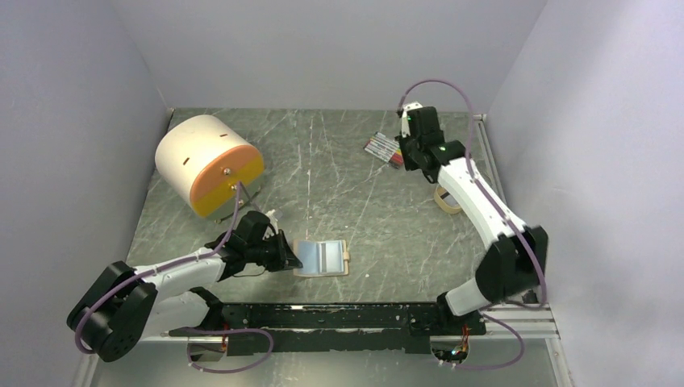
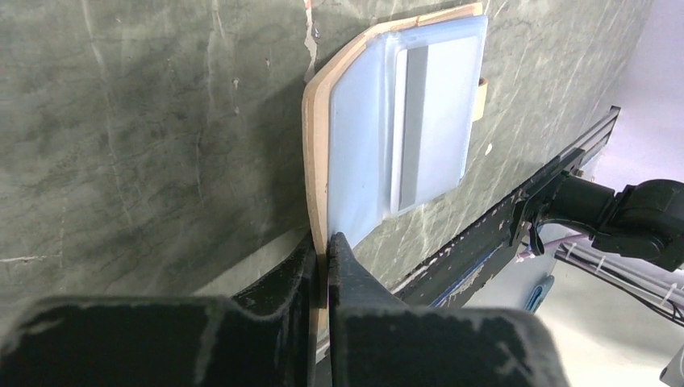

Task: Put the credit cards into the card holder
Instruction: Pick up the credit card from the storage box, then insert the credit card into the card holder.

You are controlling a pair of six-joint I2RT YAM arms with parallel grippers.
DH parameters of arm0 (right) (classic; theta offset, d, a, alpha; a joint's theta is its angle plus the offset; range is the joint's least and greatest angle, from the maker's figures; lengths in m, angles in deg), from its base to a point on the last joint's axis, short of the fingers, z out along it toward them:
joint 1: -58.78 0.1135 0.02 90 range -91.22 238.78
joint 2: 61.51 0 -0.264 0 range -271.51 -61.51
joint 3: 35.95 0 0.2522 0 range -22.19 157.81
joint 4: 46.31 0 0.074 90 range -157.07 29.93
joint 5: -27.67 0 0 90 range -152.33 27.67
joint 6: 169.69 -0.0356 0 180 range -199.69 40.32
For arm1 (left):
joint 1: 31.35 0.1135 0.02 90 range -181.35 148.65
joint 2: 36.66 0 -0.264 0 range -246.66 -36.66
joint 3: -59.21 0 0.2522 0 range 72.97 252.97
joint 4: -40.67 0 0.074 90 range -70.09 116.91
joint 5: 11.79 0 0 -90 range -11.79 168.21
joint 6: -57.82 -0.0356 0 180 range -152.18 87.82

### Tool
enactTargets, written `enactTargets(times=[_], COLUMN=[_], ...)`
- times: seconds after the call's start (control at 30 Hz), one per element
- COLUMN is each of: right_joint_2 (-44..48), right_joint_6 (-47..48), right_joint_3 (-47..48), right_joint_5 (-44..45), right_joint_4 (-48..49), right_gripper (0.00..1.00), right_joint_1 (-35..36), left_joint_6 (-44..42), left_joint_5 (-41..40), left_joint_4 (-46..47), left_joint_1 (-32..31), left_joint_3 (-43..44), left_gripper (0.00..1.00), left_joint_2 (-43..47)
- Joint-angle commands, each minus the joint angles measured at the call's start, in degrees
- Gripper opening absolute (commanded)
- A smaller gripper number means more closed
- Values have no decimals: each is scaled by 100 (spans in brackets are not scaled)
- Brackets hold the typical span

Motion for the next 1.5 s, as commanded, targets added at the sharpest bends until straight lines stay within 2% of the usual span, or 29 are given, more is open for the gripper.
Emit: enactTargets(times=[0.0,0.17,0.37,0.53,0.77,0.9,1.07,1.23,1.47], right_joint_2=[1021,1567,2014,1742,1679,1515,1292,987,677], right_joint_6=[-1186,-2250,-4102,-4547,-5336,-5560,-5573,-5961,-5849], right_joint_3=[-696,-1496,-3092,-3684,-4576,-4824,-4958,-5394,-5415], right_joint_5=[-1911,-3677,-4605,-4505,-4138,-4085,-3849,-3834,-3505], right_joint_4=[969,1960,4163,4668,5729,6120,6258,7072,6975], right_gripper=[0,0,0,0,0,0,0,0,0], right_joint_1=[32,47,356,1144,1995,2173,2418,2537,2581], left_joint_6=[4,47,94,164,178,187,186,190,154], left_joint_5=[-256,-227,-355,-402,-403,-355,-333,-326,-376], left_joint_4=[-186,-206,-363,-429,-393,-339,-323,-318,-397], left_joint_1=[-39,-40,-41,-36,-36,-40,-42,-39,-42], left_joint_3=[192,190,191,165,108,85,55,50,28], left_gripper=[12,23,30,32,26,22,24,26,29], left_joint_2=[107,138,317,475,477,444,431,451,445])
